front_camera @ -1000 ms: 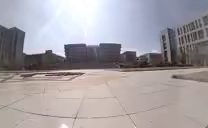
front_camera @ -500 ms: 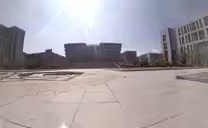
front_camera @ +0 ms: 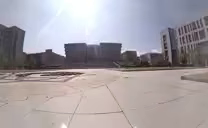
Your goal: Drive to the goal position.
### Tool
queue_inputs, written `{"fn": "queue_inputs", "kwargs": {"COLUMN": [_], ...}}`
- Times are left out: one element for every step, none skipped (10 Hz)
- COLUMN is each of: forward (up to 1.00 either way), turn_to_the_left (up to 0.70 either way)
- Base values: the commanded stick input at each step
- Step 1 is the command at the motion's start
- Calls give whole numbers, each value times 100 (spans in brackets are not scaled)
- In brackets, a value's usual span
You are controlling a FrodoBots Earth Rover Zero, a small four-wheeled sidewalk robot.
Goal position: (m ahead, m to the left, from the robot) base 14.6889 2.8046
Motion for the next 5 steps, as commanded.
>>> {"fn": "queue_inputs", "kwargs": {"forward": [70,70,70,70,70], "turn_to_the_left": [2,2,2,2,2]}}
